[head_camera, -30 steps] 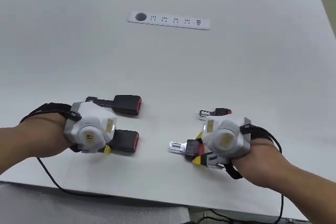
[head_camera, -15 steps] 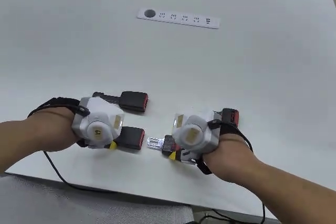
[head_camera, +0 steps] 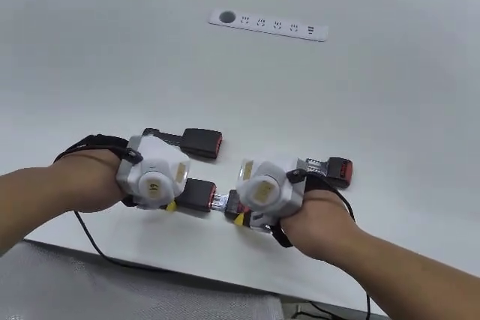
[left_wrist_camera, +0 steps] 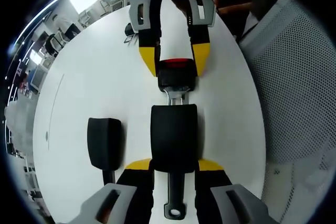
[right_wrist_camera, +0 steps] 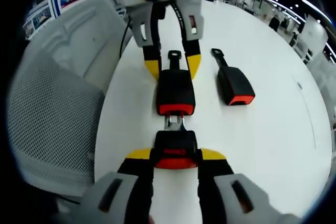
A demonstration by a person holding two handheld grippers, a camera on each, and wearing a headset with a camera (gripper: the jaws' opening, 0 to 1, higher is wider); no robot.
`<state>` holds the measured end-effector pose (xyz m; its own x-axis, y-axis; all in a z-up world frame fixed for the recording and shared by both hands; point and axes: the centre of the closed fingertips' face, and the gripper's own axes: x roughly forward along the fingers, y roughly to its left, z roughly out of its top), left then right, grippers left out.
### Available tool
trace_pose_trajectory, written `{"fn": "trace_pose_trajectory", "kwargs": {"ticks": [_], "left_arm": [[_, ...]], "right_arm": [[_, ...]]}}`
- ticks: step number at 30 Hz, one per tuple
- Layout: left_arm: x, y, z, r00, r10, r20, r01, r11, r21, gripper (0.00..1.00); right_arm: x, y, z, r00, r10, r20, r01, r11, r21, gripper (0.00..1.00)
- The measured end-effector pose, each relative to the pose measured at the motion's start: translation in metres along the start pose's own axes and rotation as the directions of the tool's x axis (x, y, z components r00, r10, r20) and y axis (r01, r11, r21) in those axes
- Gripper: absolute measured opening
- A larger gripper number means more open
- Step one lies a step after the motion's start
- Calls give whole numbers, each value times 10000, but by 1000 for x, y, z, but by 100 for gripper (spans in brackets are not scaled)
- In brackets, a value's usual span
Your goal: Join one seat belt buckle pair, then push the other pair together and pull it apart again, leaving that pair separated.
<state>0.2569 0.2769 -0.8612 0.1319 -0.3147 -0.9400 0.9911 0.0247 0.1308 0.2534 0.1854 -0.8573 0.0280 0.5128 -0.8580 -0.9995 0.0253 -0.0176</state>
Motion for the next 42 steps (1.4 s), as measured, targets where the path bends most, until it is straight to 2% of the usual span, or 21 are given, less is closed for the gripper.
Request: {"fn": "trace_pose_trajectory", "kwargs": {"ticks": [6, 14, 23, 31, 33, 42], "left_arm": [[1, 0, -1, 9999, -32, 95, 33, 10000, -92, 29], [1, 0, -1, 10000, 11, 17, -10, 9999, -146, 29], [1, 0, -1, 9998, -168, 101, 167, 9998, 48, 28], [1, 0, -1, 9998, -163, 97, 163, 9999, -29, 28], [2, 0, -1, 9998, -187, 73, 187, 9998, 15, 28], [2, 0, -1, 9997, -251, 31, 251, 9997, 6, 29]], "right_arm": [[-1, 0, -1, 10000, -6, 94, 5, 10000, 75, 31], [2, -2, 3, 9997, -130, 201, 126, 9997, 203, 30], [4, -2, 7, 9993, -60, 374, 64, 9999, -105, 30], [4, -1, 7, 9991, -12, 436, 22, 9998, -215, 29], [4, -1, 8, 9992, 23, 398, -3, 9988, -492, 29], [8, -2, 13, 9985, 62, 539, -41, 9992, -392, 29]]}}
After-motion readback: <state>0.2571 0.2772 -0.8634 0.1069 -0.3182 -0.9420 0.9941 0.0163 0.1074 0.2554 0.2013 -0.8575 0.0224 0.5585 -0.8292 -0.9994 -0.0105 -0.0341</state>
